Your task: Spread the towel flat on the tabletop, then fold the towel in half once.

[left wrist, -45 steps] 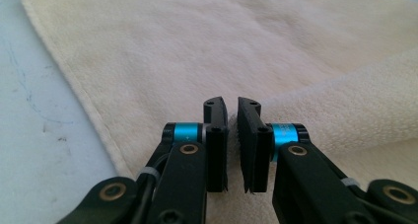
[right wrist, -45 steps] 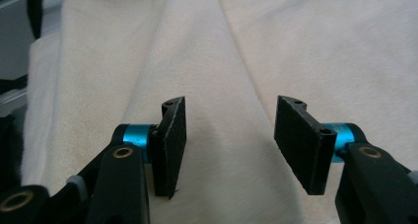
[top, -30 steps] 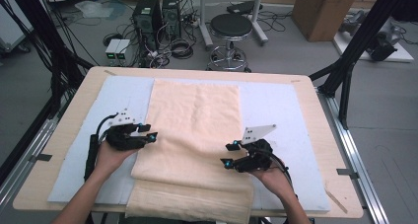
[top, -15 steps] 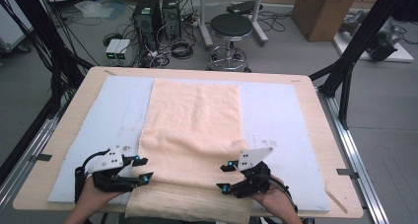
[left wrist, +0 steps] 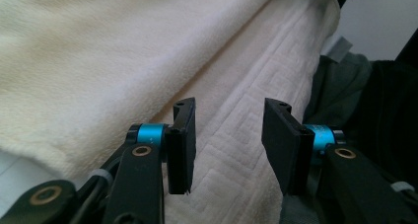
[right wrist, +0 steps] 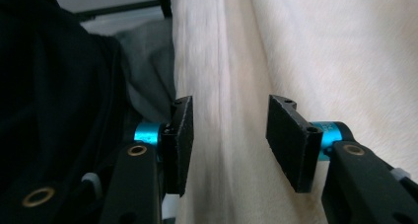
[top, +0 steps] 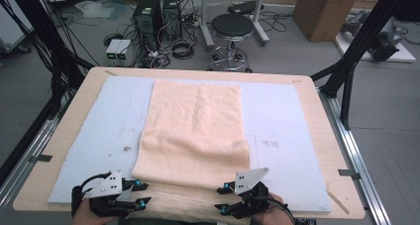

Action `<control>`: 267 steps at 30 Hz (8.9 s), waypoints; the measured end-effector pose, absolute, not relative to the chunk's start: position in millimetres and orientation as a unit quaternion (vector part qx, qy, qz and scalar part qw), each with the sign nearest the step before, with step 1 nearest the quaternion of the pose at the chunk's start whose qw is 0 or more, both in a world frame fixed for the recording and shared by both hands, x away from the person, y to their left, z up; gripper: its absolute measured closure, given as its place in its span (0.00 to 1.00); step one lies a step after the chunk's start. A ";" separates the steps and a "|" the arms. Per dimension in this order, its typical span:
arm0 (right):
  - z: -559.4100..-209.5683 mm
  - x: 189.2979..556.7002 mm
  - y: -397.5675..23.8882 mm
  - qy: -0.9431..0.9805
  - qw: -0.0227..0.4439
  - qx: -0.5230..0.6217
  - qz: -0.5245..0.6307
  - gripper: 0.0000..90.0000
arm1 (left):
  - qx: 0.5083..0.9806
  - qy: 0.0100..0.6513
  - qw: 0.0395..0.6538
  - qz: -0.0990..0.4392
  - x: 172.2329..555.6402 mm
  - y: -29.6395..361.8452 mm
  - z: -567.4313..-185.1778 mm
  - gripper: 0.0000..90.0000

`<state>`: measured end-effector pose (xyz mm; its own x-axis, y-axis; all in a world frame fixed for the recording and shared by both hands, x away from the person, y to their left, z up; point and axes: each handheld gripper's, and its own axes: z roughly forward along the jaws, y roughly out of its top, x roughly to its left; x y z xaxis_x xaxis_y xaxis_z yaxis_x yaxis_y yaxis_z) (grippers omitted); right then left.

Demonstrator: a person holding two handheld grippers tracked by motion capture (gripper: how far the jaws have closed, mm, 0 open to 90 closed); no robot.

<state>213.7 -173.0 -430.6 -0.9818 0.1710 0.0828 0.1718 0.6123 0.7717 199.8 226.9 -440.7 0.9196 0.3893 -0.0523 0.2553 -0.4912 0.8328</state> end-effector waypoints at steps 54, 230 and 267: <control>-401.4 237.2 -184.8 -0.886 -0.049 -0.118 -0.446 0.58 | 0.842 0.179 0.498 0.107 207.7 216.4 -416.2 0.55; -403.0 304.1 -225.8 -0.835 -0.080 -0.272 -0.472 0.25 | 0.785 0.332 0.506 0.134 271.3 251.2 -408.0 0.42; -342.5 441.3 -211.8 -0.824 -0.122 -0.326 -0.446 0.28 | 0.757 0.401 0.476 0.198 417.8 243.1 -354.3 0.49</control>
